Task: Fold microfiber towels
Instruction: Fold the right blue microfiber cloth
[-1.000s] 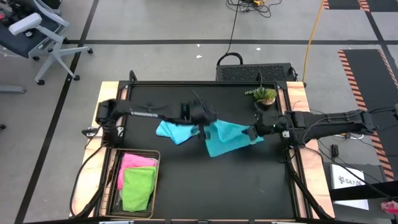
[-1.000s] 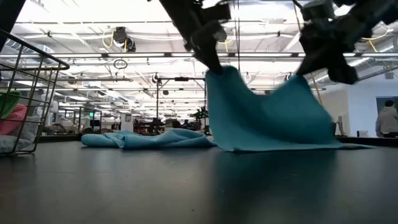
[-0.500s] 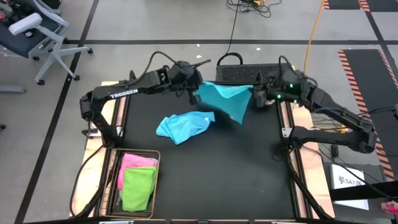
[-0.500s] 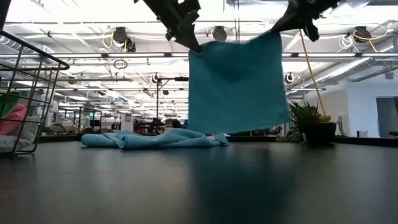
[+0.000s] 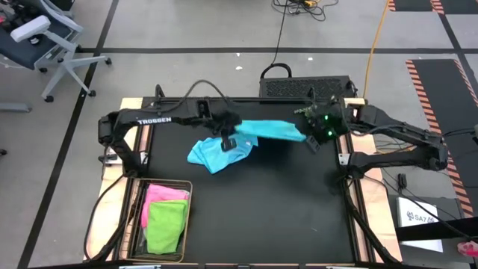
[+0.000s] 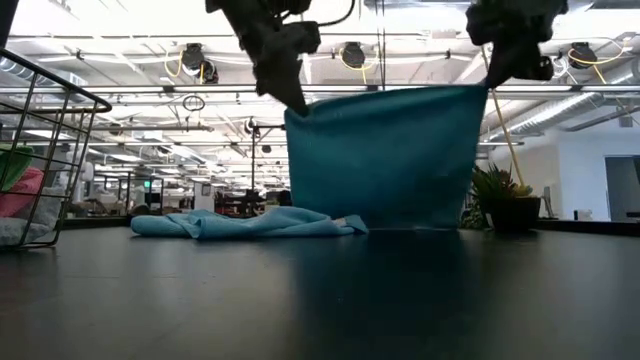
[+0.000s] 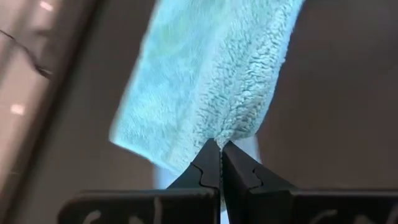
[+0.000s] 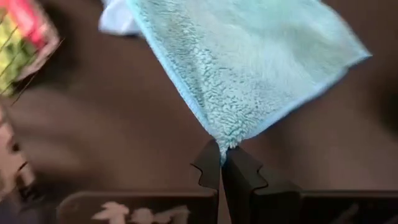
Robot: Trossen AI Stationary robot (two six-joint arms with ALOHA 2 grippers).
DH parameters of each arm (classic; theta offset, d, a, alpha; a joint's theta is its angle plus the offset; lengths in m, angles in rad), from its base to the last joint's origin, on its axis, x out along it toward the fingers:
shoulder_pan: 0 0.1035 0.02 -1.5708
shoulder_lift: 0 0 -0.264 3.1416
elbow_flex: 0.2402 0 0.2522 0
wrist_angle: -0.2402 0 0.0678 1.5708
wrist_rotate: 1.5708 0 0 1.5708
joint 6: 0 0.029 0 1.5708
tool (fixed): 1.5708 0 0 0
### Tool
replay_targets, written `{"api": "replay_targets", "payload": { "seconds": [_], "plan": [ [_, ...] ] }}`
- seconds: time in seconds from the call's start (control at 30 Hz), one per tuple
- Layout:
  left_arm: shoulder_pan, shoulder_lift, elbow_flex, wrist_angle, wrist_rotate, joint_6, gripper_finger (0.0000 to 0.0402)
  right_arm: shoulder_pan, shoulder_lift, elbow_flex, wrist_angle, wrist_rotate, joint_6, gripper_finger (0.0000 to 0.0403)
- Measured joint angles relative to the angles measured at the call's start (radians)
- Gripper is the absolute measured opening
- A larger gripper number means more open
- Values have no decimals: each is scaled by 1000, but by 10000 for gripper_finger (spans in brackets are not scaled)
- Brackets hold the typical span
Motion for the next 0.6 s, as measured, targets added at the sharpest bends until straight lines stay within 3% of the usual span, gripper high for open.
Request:
{"api": "replay_targets", "payload": {
  "seconds": [0.33, 0.43, 0.6],
  "plan": [
    [-204, 0, -154, 91, 180, -244, 1, 374, 1, -102, 32, -61, 379, 0],
    [-267, 0, -173, 143, 188, -296, 1, 481, 1, -211, 155, -77, 503, 0],
    [-339, 0, -211, 173, 193, -373, 1, 628, 1, -415, 520, -99, 690, 0]
  ]
}}
